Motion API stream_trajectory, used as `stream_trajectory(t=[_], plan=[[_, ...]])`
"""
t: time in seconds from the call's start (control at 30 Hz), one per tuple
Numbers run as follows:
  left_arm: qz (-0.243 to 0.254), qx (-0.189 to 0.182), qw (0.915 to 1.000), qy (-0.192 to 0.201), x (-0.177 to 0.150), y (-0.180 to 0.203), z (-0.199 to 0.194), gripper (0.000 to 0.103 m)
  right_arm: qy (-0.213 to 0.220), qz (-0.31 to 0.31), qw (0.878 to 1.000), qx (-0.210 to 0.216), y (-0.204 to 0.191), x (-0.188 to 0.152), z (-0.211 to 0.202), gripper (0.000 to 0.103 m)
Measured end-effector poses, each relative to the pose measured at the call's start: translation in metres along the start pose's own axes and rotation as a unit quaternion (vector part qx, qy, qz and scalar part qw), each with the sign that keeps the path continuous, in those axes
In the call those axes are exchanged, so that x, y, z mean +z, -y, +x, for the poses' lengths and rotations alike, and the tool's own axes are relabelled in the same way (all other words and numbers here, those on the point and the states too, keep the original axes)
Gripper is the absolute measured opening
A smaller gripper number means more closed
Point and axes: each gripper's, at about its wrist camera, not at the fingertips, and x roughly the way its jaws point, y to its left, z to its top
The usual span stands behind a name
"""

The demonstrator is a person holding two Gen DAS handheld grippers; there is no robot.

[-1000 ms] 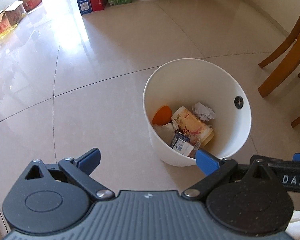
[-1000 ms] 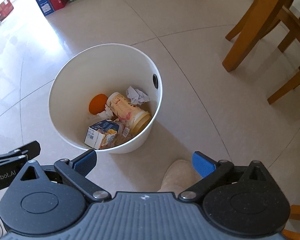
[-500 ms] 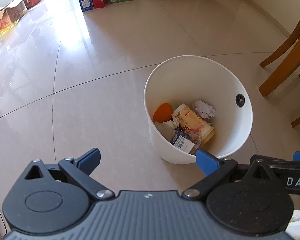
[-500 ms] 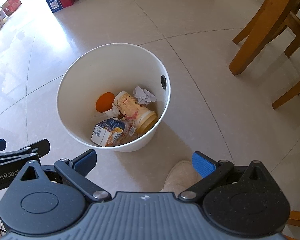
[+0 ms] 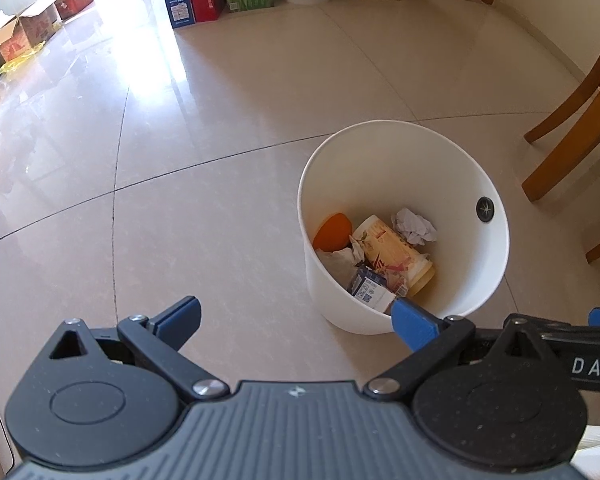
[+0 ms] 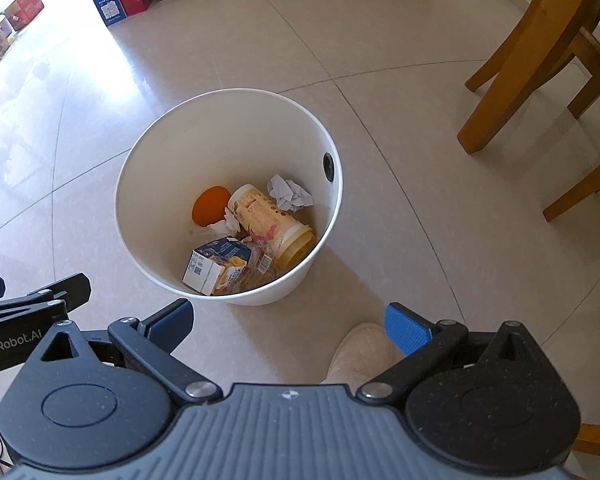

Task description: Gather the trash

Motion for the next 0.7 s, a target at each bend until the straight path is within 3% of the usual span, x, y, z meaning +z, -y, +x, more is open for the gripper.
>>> stream_trajectory(t=[0.7], plan=[[-0.002,0.002,1.0,0.0,0.002,0.0031,0.001,0.101,0.002,0.001,1.0,-0.002,0.0002,-0.0009,-0.0012,0.103]])
